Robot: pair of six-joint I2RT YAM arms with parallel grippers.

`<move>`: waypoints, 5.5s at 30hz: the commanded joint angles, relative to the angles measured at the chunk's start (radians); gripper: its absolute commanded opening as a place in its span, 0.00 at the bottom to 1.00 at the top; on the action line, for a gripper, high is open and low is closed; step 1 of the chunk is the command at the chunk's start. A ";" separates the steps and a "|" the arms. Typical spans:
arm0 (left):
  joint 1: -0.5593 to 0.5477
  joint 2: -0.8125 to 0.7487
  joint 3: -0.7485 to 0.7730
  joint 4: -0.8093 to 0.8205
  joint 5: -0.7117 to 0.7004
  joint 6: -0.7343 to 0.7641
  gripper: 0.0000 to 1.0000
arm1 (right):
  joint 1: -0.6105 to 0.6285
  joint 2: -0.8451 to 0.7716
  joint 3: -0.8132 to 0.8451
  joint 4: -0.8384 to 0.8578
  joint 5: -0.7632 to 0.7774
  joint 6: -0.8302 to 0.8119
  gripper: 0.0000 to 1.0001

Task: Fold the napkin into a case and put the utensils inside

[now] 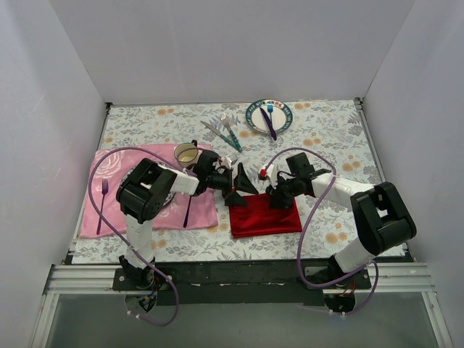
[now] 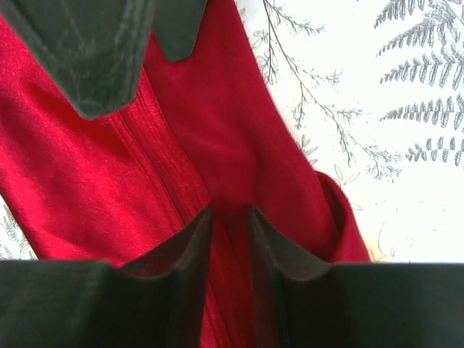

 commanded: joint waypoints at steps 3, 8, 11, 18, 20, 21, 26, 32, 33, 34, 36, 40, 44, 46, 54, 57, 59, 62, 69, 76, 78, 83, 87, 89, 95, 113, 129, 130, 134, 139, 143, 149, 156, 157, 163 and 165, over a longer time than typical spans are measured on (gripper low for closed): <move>-0.010 0.045 0.023 -0.186 -0.153 0.140 0.98 | -0.025 -0.044 0.143 -0.176 0.000 0.132 0.45; -0.012 0.026 0.017 -0.229 -0.215 0.166 0.98 | -0.065 -0.038 0.222 -0.213 -0.123 0.304 0.47; -0.010 0.025 0.026 -0.247 -0.227 0.186 0.98 | -0.094 -0.001 0.205 -0.183 -0.217 0.428 0.47; -0.013 0.016 0.033 -0.277 -0.239 0.235 0.98 | -0.129 0.095 0.139 -0.002 -0.350 0.677 0.50; -0.013 0.013 0.027 -0.283 -0.244 0.243 0.98 | -0.152 0.132 0.114 0.044 -0.379 0.717 0.50; -0.012 0.014 0.024 -0.283 -0.242 0.245 0.98 | -0.164 0.141 0.088 0.053 -0.389 0.724 0.50; -0.012 0.013 0.006 -0.283 -0.245 0.252 0.98 | -0.187 0.226 0.032 0.084 -0.461 0.720 0.49; -0.012 0.022 0.009 -0.283 -0.251 0.254 0.98 | -0.195 0.238 0.079 -0.019 -0.548 0.626 0.48; -0.012 0.022 0.009 -0.283 -0.250 0.255 0.98 | -0.195 0.226 0.096 -0.035 -0.557 0.626 0.48; -0.013 0.022 0.009 -0.284 -0.250 0.257 0.98 | -0.197 0.202 0.116 -0.078 -0.577 0.625 0.48; -0.012 0.020 0.010 -0.286 -0.253 0.257 0.98 | -0.197 0.180 0.188 -0.112 -0.600 0.626 0.48; -0.013 0.019 0.015 -0.286 -0.258 0.260 0.98 | -0.203 0.138 0.235 -0.085 -0.608 0.720 0.50; -0.013 0.023 0.015 -0.281 -0.250 0.261 0.98 | -0.212 0.180 0.205 -0.037 -0.578 0.729 0.50; -0.013 0.023 0.012 -0.281 -0.248 0.263 0.98 | -0.221 0.227 0.180 -0.045 -0.561 0.703 0.49; -0.010 0.020 0.003 -0.280 -0.238 0.268 0.98 | -0.275 0.385 0.094 -0.003 -0.541 0.643 0.46; -0.006 0.008 -0.014 -0.234 -0.209 0.274 0.98 | -0.287 0.451 0.102 0.010 -0.518 0.643 0.45; -0.001 -0.038 -0.032 -0.145 -0.147 0.249 0.98 | -0.298 0.493 0.125 0.011 -0.492 0.642 0.44; -0.001 -0.117 -0.028 -0.114 -0.104 0.260 0.98 | -0.316 0.507 0.159 -0.006 -0.435 0.626 0.44; -0.003 -0.158 0.056 -0.077 -0.029 0.217 0.98 | -0.325 0.487 0.182 0.007 -0.380 0.626 0.44; -0.020 -0.037 0.116 0.032 -0.058 0.127 0.98 | -0.328 0.513 0.237 0.046 -0.358 0.626 0.44; -0.021 0.008 0.144 0.024 -0.067 0.116 0.98 | -0.330 0.526 0.258 0.038 -0.357 0.591 0.44; -0.018 0.092 0.132 -0.068 -0.127 0.142 0.98 | -0.330 0.519 0.285 -0.008 -0.355 0.563 0.44; -0.015 0.120 0.107 -0.116 -0.173 0.160 0.98 | -0.330 0.468 0.315 -0.071 -0.384 0.540 0.44; -0.017 0.122 0.103 -0.119 -0.185 0.169 0.98 | -0.330 0.433 0.332 -0.101 -0.425 0.551 0.45; -0.017 0.120 0.115 -0.116 -0.193 0.177 0.98 | -0.330 0.281 0.320 -0.178 -0.528 0.615 0.55; -0.018 0.080 0.109 -0.093 -0.170 0.229 0.98 | -0.355 0.439 0.252 -0.227 -0.384 0.569 0.50; -0.229 -0.398 -0.026 -0.419 -0.383 1.171 0.34 | -0.355 0.438 0.223 -0.200 -0.306 0.542 0.40; -0.251 -0.409 -0.040 -0.400 -0.446 1.209 0.34 | -0.353 0.435 0.223 -0.198 -0.304 0.545 0.39; -0.357 -0.451 -0.121 -0.289 -0.599 1.402 0.35 | -0.347 0.434 0.234 -0.201 -0.286 0.542 0.31; -0.472 -0.417 -0.203 -0.084 -0.721 1.545 0.37 | -0.335 0.436 0.251 -0.206 -0.260 0.540 0.27; -0.527 -0.356 -0.217 0.048 -0.816 1.623 0.35 | -0.327 0.436 0.252 -0.206 -0.252 0.543 0.26; -0.572 -0.303 -0.230 0.151 -0.802 1.723 0.38 | -0.322 0.435 0.257 -0.218 -0.246 0.531 0.25; -0.601 -0.279 -0.235 0.104 -0.687 1.794 0.43 | -0.318 0.434 0.262 -0.230 -0.240 0.514 0.22; -0.604 -0.273 -0.232 0.099 -0.696 1.794 0.42 | -0.316 0.436 0.262 -0.233 -0.240 0.510 0.22; -0.606 -0.222 -0.218 0.049 -0.750 1.798 0.36 | -0.309 0.424 0.260 -0.250 -0.228 0.473 0.22; -0.606 -0.227 -0.218 0.044 -0.753 1.791 0.31 | -0.307 0.421 0.258 -0.255 -0.223 0.461 0.21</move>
